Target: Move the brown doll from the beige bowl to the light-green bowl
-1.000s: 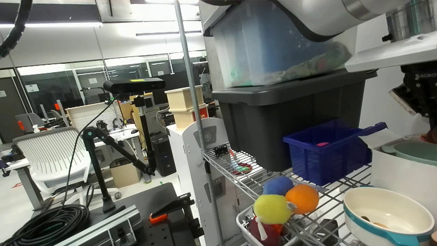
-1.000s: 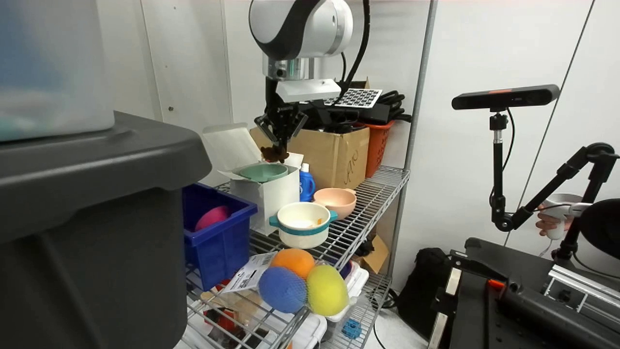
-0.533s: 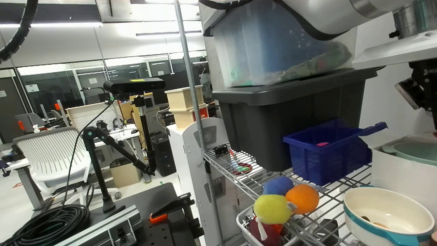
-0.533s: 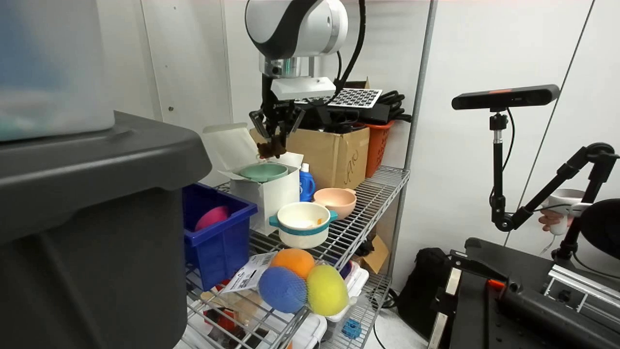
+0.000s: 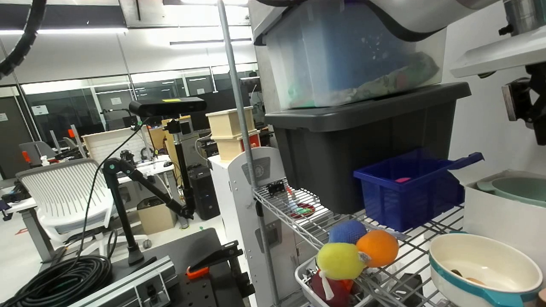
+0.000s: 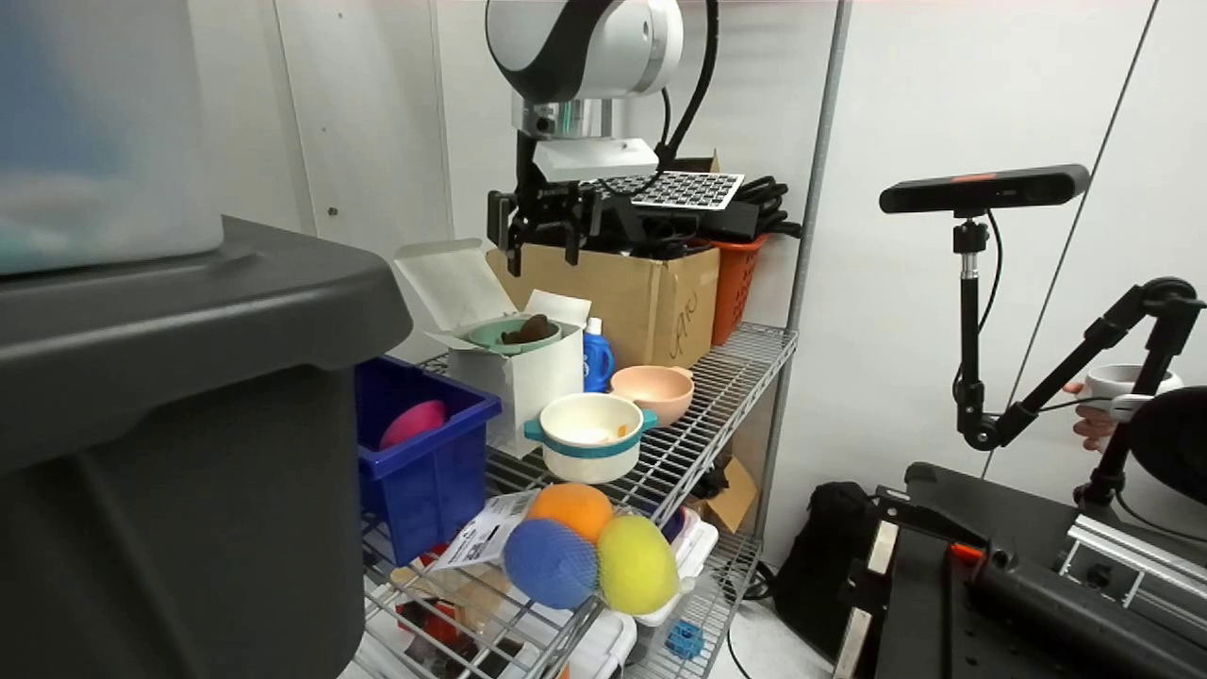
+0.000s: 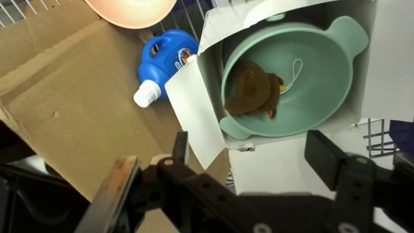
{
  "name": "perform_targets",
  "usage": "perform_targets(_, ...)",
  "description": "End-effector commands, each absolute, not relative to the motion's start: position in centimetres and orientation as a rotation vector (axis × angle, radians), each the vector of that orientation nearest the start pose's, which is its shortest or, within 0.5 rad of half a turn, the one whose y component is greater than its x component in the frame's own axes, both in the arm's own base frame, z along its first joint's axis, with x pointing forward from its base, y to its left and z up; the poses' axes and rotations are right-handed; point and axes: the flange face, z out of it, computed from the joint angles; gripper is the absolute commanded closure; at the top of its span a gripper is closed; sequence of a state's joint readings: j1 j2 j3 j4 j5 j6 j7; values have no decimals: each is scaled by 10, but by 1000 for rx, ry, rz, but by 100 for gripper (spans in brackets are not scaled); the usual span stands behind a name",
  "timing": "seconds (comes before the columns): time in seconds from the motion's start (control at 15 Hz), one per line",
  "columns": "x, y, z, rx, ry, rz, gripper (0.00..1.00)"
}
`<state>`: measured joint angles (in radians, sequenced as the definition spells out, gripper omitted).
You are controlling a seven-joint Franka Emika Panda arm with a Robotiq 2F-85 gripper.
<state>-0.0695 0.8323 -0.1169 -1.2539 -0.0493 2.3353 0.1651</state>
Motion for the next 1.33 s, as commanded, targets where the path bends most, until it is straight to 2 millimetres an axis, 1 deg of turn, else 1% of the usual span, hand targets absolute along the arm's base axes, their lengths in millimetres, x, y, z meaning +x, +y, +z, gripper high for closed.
perform_targets(0.0,755,-128,299,-3203,456,-371,0)
perform_targets(0.2,744,-132,305,-3202,450,-356,0)
perform_targets(0.4,723,-127,318,-3201,405,-289,0)
perform_targets(0.8,663,-108,349,-3201,272,-90,0)
perform_targets(1.0,633,-105,354,-3201,199,52,0)
perform_targets(1.27,603,-104,353,-3191,146,187,0)
